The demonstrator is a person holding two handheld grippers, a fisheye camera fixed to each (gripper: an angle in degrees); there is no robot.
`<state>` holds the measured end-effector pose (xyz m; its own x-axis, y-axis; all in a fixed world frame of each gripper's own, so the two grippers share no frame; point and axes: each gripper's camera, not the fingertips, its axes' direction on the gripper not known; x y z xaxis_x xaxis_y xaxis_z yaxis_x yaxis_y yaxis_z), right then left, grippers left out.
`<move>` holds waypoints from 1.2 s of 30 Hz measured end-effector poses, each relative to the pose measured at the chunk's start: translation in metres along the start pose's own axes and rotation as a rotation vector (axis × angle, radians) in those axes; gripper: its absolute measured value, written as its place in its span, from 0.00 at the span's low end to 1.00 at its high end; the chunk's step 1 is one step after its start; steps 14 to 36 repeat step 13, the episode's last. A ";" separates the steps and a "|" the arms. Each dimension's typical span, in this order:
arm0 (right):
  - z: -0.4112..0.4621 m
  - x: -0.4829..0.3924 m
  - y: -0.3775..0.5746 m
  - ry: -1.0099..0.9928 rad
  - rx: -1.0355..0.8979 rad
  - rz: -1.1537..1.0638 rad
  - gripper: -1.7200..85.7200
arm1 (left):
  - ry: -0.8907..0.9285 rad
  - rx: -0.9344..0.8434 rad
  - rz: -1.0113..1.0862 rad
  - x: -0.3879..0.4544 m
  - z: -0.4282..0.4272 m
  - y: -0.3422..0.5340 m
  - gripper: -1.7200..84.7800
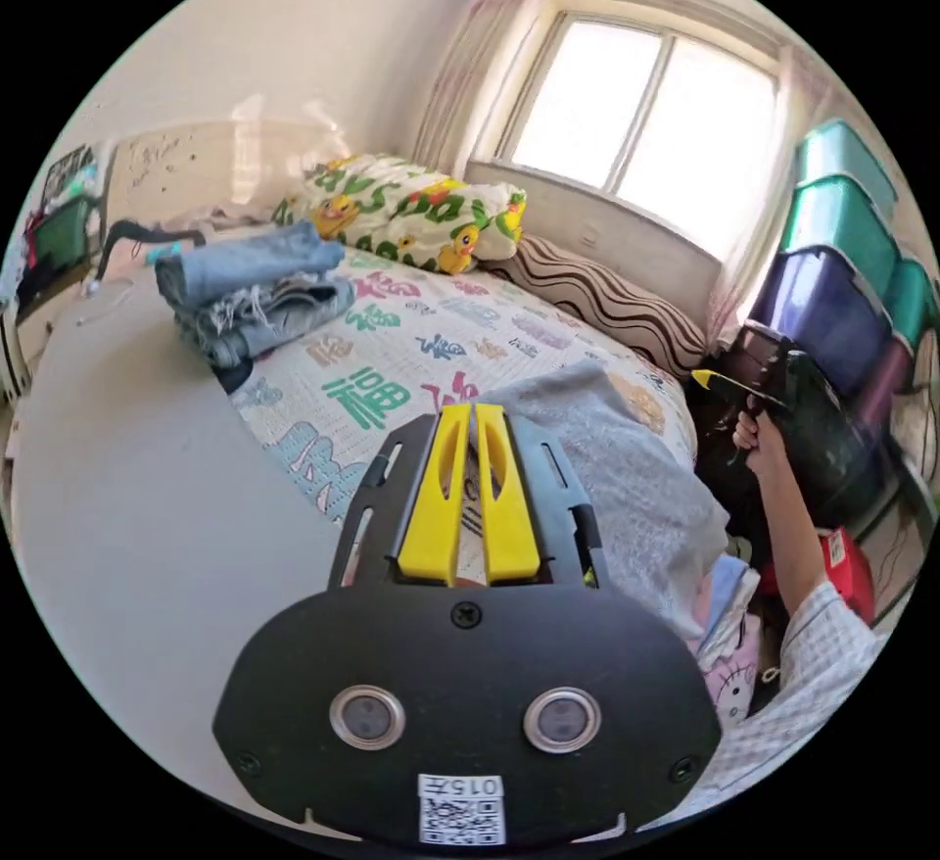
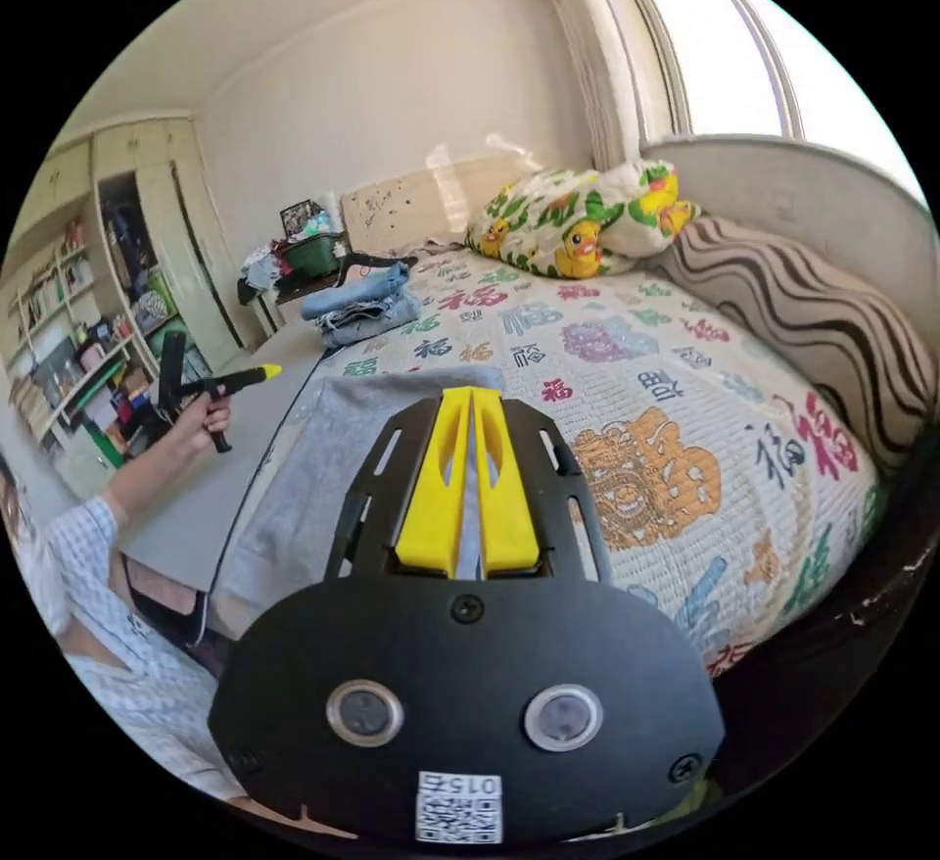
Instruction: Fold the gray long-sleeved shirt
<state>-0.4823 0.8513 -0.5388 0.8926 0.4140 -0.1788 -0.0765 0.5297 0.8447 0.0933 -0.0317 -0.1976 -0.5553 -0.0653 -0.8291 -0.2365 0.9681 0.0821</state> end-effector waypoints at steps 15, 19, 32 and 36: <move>-0.110 -0.072 0.322 0.449 0.182 0.278 0.02 | 0.281 -0.091 0.847 0.418 -0.109 0.088 0.08; -0.110 -0.072 0.322 0.449 0.182 0.278 0.02 | 0.281 -0.091 0.847 0.418 -0.109 0.088 0.08; -0.110 -0.072 0.322 0.449 0.182 0.278 0.02 | 0.281 -0.091 0.847 0.418 -0.109 0.088 0.08; -0.110 -0.072 0.322 0.449 0.182 0.278 0.02 | 0.281 -0.091 0.847 0.418 -0.109 0.088 0.08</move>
